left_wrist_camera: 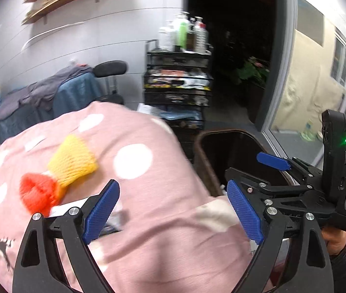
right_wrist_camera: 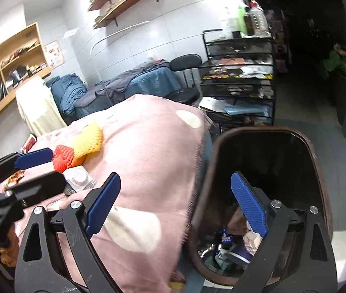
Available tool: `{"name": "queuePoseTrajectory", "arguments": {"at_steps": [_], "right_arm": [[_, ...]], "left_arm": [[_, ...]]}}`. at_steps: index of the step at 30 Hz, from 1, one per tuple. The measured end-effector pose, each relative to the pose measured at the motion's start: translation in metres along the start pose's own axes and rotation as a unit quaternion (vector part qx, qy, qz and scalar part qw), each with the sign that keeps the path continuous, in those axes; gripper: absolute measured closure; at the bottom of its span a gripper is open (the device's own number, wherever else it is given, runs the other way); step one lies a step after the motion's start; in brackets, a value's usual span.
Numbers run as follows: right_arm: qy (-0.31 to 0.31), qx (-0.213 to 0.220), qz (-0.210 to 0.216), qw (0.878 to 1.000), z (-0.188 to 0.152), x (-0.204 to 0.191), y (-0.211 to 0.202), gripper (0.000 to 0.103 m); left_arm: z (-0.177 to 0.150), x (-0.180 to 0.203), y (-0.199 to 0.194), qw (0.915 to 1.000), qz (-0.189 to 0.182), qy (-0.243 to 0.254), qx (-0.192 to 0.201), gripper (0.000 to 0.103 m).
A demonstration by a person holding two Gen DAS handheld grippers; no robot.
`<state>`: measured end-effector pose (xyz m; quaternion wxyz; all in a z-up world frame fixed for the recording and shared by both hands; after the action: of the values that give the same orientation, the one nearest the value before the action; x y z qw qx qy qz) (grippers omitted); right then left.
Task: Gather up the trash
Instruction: 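Move back over the bed and grasp the green milk carton with the right tool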
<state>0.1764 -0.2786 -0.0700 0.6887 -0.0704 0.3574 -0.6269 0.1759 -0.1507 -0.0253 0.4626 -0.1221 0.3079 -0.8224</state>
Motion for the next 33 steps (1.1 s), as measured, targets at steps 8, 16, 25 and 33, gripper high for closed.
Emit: {"name": "queuePoseTrajectory", "arguments": {"at_steps": [8,16,25,33], "right_arm": [[-0.042,-0.026,0.031,0.998,-0.005,-0.045,0.019,0.011],[-0.127,-0.086,0.105,0.983,-0.019,-0.112,0.043,0.011],[-0.238,-0.136,0.148,0.95,-0.037,-0.171,0.065,0.01],[-0.33,-0.184,0.147,0.914,-0.054,-0.201,0.098,0.01]], "left_arm": [[-0.031,-0.061,-0.023,0.9971,0.062,-0.043,-0.011,0.014],[-0.067,-0.129,-0.035,0.9871,0.12,-0.1,-0.034,0.014],[-0.11,-0.188,-0.047,0.9721,0.161,-0.159,-0.062,0.015],[-0.116,-0.197,-0.044,0.9717,0.158,-0.161,-0.069,0.015]]}}
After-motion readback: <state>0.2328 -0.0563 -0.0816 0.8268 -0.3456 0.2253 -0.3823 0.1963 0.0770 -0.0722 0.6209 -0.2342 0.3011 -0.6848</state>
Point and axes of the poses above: each gripper's, at about its wrist camera, not at the fingertips, and y roughly the way its jaws point, x to its right, z to its top, the point moved 7 cm from there along y, roughly the way its jaws point, and after that the axes turned 8 degrees about y, right-handed, at the moved point
